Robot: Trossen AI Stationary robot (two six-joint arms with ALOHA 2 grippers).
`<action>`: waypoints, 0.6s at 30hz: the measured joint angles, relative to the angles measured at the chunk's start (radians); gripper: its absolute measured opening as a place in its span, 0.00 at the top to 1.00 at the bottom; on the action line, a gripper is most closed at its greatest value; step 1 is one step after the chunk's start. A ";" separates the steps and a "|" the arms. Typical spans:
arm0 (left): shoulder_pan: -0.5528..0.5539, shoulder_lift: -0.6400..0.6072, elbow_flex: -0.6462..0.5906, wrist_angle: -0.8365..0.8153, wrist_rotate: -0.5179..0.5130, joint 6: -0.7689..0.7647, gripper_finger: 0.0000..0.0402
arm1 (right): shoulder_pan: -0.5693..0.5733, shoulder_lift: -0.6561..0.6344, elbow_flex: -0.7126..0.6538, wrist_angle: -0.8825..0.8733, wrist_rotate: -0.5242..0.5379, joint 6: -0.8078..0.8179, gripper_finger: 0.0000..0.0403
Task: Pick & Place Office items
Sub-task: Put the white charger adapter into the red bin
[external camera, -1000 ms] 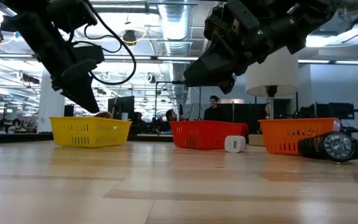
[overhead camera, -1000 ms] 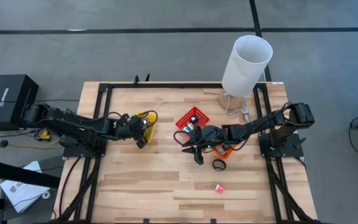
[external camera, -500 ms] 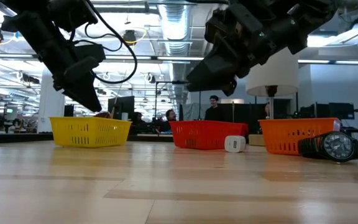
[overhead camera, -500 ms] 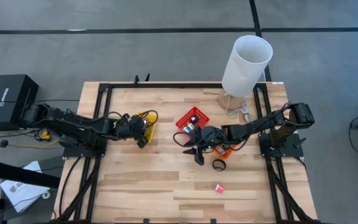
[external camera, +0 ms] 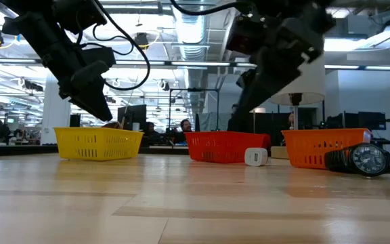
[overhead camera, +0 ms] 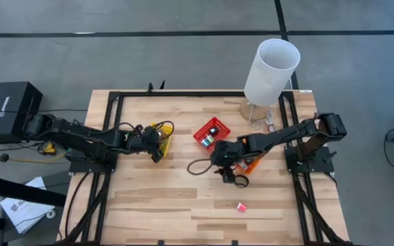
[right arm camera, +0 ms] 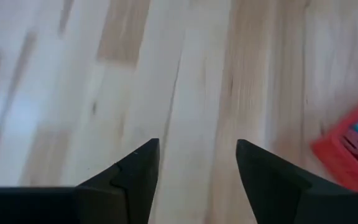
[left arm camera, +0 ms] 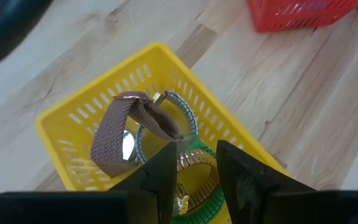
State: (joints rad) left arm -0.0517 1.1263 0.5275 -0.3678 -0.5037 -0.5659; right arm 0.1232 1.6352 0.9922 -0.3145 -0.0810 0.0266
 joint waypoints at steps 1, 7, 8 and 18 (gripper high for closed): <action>0.000 0.000 0.000 0.001 0.000 0.000 0.74 | -0.005 0.000 0.027 -0.069 0.000 -0.042 0.50; 0.000 0.000 0.000 0.006 0.001 0.000 0.74 | -0.040 -0.001 0.096 -0.210 0.003 -0.253 0.53; 0.000 0.000 0.000 0.008 0.001 0.000 0.74 | -0.046 0.000 0.096 -0.213 0.003 -0.271 0.53; 0.000 0.000 0.000 0.013 0.003 0.005 0.74 | -0.093 0.024 0.093 -0.256 0.003 -0.375 0.44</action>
State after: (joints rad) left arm -0.0517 1.1263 0.5274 -0.3552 -0.5007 -0.5606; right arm 0.0300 1.6588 1.0852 -0.5701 -0.0780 -0.3484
